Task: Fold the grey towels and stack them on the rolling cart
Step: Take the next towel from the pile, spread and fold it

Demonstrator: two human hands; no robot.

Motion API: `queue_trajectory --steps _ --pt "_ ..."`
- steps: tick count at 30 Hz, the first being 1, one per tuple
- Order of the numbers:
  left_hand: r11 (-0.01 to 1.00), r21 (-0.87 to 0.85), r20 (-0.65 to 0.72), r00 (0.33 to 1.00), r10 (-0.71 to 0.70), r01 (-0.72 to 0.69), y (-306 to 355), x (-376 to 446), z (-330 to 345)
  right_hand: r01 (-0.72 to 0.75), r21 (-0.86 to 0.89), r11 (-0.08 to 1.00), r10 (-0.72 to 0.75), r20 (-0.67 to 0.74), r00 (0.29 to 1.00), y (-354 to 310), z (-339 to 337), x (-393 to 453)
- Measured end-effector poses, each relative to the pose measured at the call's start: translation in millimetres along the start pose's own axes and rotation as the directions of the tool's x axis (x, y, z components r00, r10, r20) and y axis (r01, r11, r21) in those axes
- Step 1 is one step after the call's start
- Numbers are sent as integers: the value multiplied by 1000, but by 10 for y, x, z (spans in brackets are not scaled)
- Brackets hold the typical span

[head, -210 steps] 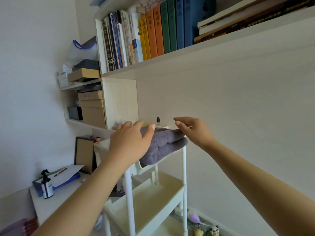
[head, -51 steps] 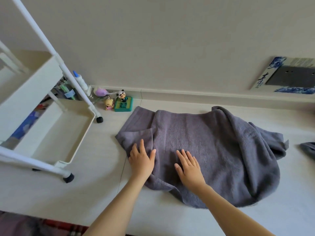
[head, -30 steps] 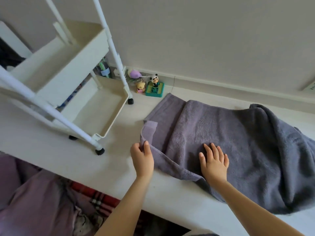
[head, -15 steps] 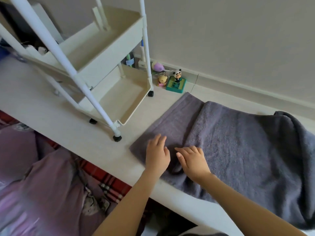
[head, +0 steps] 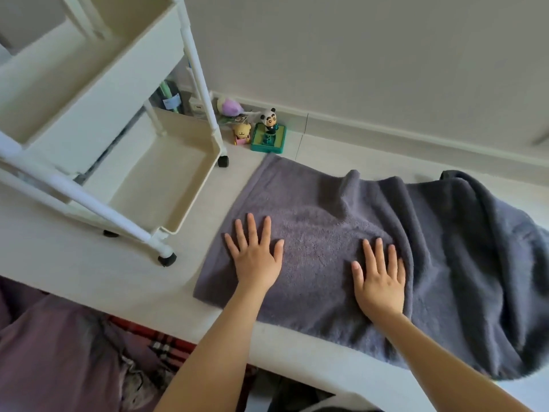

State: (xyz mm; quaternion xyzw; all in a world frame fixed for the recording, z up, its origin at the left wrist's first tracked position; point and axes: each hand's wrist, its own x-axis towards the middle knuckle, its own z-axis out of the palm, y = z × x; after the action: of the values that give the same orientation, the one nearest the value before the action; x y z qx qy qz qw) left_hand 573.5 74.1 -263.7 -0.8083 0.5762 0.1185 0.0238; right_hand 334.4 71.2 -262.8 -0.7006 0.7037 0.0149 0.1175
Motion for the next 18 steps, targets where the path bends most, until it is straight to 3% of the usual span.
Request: queue_trajectory --steps 4,8,10,13,18 --pt "991 -74 41 993 -106 109 82 -55 -60 37 -4 999 -37 -7 999 -193 -18 -147" --pt "990 -121 -76 995 65 -74 150 -56 -64 70 10 997 -70 -19 997 -357 -21 -215" --pt "995 -41 -25 995 92 -93 115 -74 -19 49 5 999 -50 12 999 -403 39 -205" --pt "1000 17 17 1000 15 -15 44 -74 -3 41 -24 999 -39 79 996 -530 107 -201" --pt "1000 7 82 997 -9 8 -49 107 -161 156 17 988 -156 33 987 -600 -22 -136"
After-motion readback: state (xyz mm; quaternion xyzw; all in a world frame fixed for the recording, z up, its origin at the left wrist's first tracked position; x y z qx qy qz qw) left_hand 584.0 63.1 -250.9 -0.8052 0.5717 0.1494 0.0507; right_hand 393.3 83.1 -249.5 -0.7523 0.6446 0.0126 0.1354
